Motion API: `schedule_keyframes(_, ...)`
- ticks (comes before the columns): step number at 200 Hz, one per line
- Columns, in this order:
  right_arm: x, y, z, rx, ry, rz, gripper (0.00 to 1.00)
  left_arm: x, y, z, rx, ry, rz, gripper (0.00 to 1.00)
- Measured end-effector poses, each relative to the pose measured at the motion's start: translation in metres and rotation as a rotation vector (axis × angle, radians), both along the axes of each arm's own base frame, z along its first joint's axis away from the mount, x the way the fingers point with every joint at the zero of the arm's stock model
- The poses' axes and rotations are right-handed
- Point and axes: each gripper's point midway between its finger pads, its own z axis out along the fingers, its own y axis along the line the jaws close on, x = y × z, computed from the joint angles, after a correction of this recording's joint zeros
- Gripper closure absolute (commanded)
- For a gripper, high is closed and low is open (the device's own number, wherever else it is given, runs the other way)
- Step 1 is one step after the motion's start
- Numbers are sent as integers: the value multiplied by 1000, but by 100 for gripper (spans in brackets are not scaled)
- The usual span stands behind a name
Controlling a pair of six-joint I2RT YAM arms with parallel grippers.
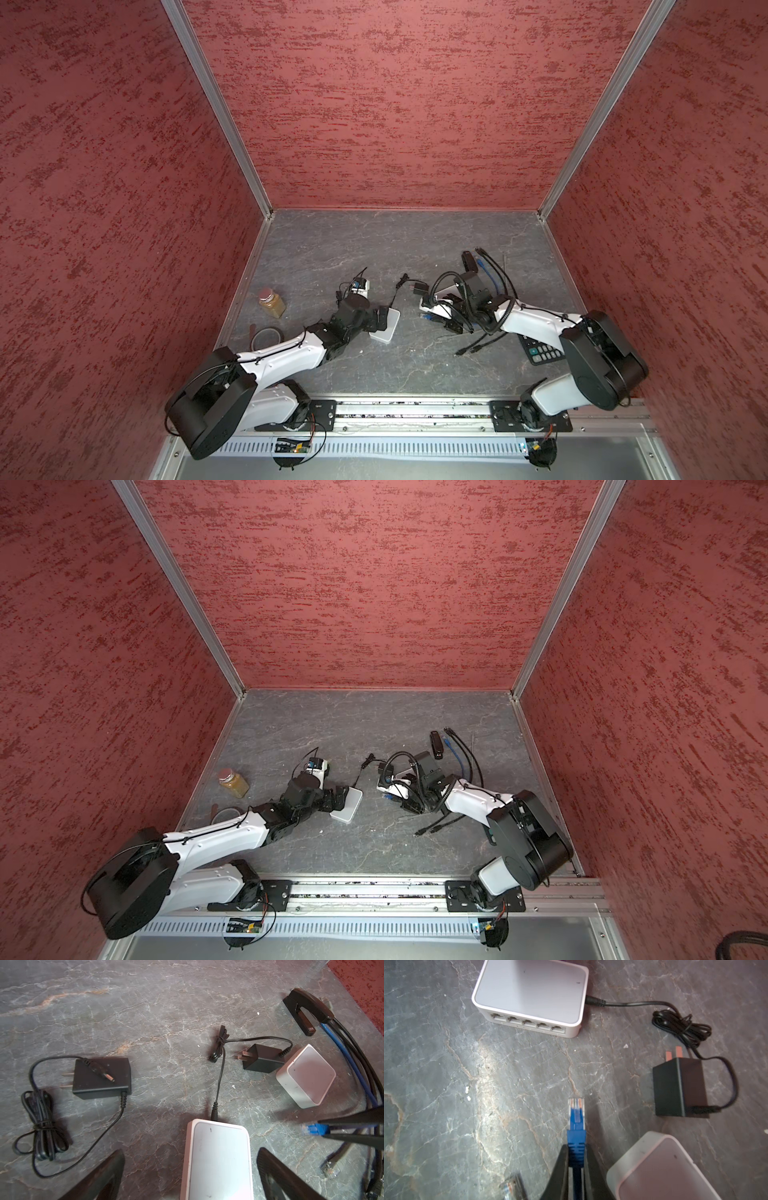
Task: Insert the plug into the switch port
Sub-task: 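Carry the blue ethernet plug toward the white switch's ports with the right gripper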
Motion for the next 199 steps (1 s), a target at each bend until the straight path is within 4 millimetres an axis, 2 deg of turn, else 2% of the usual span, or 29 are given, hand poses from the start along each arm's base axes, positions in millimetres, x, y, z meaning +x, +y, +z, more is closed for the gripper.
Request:
schedule_keyframes(36, -7, 4, -4, -27, 52, -72, 100, 0, 0, -2, -6, 12, 3, 0)
schedule_keyframes(83, -1, 13, 6, -2, 88, -186, 100, 1, 2, -2, -11, 14, 8, 0)
schedule_keyframes(109, -4, 18, 4, -13, 97, -219, 100, 1, 2, -2, -13, 16, 3, 0)
schedule_keyframes(141, -7, 37, 1, -35, 107, -219, 100, 5, 3, -2, -17, 8, 6, 0)
schedule_keyframes(164, -7, 51, 2, -23, 114, -220, 100, 6, 2, -8, -9, 22, 1, 0)
schedule_keyframes(199, -8, 59, -4, -10, 130, -231, 100, 5, -3, -19, -8, 48, -20, 0)
